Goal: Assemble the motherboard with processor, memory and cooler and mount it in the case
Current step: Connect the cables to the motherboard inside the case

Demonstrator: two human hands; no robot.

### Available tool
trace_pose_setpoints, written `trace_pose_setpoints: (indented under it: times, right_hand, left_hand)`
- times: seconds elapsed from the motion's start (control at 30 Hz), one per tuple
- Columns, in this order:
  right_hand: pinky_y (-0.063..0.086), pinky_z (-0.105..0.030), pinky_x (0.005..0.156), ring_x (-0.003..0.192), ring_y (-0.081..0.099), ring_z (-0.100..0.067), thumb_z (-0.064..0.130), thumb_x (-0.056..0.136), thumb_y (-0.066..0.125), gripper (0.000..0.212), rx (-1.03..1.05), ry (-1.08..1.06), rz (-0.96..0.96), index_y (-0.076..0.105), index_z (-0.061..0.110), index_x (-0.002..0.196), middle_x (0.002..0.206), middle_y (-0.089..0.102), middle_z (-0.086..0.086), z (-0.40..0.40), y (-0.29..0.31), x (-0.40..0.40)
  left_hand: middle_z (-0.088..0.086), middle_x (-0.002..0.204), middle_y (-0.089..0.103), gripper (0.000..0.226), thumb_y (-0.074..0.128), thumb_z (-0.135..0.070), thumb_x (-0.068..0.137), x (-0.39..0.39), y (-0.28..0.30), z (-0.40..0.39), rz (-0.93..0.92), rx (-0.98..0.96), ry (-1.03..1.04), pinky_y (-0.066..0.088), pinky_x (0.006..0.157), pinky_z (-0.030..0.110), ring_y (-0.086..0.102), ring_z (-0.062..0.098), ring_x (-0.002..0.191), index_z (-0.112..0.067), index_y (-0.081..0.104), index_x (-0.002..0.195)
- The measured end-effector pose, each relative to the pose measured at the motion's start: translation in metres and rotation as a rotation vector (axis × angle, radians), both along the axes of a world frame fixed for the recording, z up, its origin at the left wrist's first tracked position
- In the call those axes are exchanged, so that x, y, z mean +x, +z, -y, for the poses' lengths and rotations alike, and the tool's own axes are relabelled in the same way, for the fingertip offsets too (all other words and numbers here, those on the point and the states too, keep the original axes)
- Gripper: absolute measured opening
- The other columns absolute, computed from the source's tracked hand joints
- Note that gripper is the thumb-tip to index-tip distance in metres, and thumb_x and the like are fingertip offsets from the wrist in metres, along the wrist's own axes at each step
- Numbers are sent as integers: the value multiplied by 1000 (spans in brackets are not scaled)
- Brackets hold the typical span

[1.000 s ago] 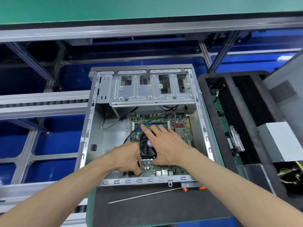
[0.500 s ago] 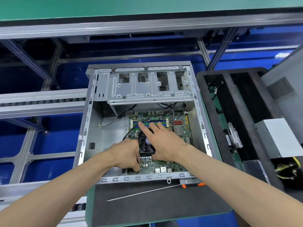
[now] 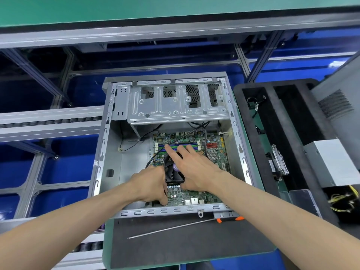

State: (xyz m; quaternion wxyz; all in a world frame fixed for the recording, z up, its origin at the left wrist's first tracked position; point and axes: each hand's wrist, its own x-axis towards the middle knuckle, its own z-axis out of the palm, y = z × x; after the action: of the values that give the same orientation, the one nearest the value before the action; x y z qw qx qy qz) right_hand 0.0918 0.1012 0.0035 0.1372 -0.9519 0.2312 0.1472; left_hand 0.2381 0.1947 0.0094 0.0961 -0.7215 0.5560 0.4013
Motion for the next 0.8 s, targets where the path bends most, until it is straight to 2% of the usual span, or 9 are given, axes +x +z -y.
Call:
trace_pose_setpoints:
  times: [0.13, 0.43, 0.53, 0.7, 0.8]
  right_hand:
    - [48, -47, 93, 133, 33, -36, 38, 72, 85, 128, 8, 0, 0, -8, 18, 158, 147, 32, -14, 0, 0, 0]
    - [46, -50, 97, 134, 31, -38, 37, 71, 86, 129, 24, -5, 12, -8, 20, 158, 148, 30, -14, 1, -3, 0]
    - [47, -50, 96, 133, 32, -37, 37, 71, 86, 128, 22, -7, 17, -6, 20, 158, 147, 32, -13, 1, -4, 0]
    - [49, -48, 90, 131, 35, -37, 39, 69, 87, 128, 0, -4, 33, -3, 20, 158, 145, 34, -12, 1, -6, -1]
    - [49, -47, 90, 131, 34, -37, 37, 69, 87, 127, -2, 3, 38, -3, 20, 157, 144, 34, -12, 2, -7, -1]
  left_hand:
    - [-19, 59, 66, 20, 84, -26, 53, -2, -2, -1, 20, 7, 38, 42, 54, 25, 52, -3, 59, -24, 64, 51]
    - [-17, 52, 64, 21, 87, -26, 51, -3, -5, 0, 37, 14, 91, 60, 67, 33, 53, -6, 63, -17, 73, 63]
    - [-12, 56, 64, 26, 89, -28, 49, -5, -7, 0, 70, 1, 104, 57, 61, 28, 56, -1, 60, -17, 69, 60]
    - [-15, 53, 62, 29, 90, -28, 53, -4, -8, -1, 46, 11, 106, 35, 39, 13, 50, -8, 54, -18, 62, 53]
    - [-16, 48, 59, 26, 89, -26, 54, -2, -7, -2, -18, 24, 141, 36, 39, 11, 52, -7, 52, -20, 64, 53]
